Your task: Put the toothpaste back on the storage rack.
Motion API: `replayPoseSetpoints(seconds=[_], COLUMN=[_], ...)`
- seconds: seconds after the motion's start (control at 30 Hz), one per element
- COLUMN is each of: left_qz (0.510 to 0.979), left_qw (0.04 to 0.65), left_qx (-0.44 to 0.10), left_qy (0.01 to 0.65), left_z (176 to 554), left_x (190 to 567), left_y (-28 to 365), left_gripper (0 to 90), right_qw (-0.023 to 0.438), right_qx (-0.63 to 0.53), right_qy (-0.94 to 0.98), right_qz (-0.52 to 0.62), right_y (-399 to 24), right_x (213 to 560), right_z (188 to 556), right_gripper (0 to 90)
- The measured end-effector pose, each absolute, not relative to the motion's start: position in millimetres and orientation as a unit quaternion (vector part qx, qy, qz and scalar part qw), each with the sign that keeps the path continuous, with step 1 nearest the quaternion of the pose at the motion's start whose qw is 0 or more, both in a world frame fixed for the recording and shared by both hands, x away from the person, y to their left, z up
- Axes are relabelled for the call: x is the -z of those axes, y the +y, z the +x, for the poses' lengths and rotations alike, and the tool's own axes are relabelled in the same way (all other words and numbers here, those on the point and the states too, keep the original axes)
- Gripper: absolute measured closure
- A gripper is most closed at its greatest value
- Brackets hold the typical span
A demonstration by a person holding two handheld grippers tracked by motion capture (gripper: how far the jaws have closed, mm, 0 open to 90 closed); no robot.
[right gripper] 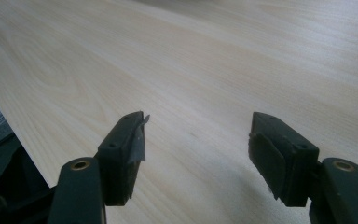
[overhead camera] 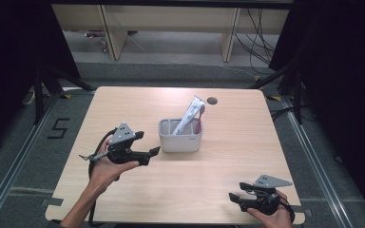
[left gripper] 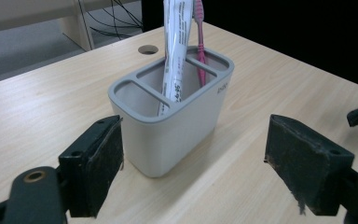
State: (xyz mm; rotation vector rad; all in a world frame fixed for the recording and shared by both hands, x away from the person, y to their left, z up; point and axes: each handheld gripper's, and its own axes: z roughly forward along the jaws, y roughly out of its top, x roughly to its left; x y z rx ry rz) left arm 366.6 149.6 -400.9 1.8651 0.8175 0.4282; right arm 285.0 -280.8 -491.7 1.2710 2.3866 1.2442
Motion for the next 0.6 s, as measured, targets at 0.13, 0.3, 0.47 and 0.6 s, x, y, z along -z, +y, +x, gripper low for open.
replayPoseSetpoints(seconds=[0.13,0.3,0.47,0.6], left_qz=[0.775,0.774,0.775,0.775], left_qw=[0.503,0.505,0.506,0.504], left_qx=[-0.178,-0.177,-0.172,-0.175], left_qy=[0.338,0.339,0.336,0.339], left_z=[359,351,344,340], left_x=[405,410,415,419], left_y=[155,160,163,167], left_gripper=[18.7,18.7,18.8,18.8], right_qw=[0.083,0.087,0.083,0.087], right_qx=[-0.416,-0.419,-0.418,-0.418], right_qy=[0.799,0.8,0.799,0.8], right_qz=[0.426,0.42,0.423,0.423], right_y=[-281,-281,-280,-281], right_x=[492,492,492,492], right_z=[285,286,285,286], right_gripper=[36.9,36.9,36.9,36.9])
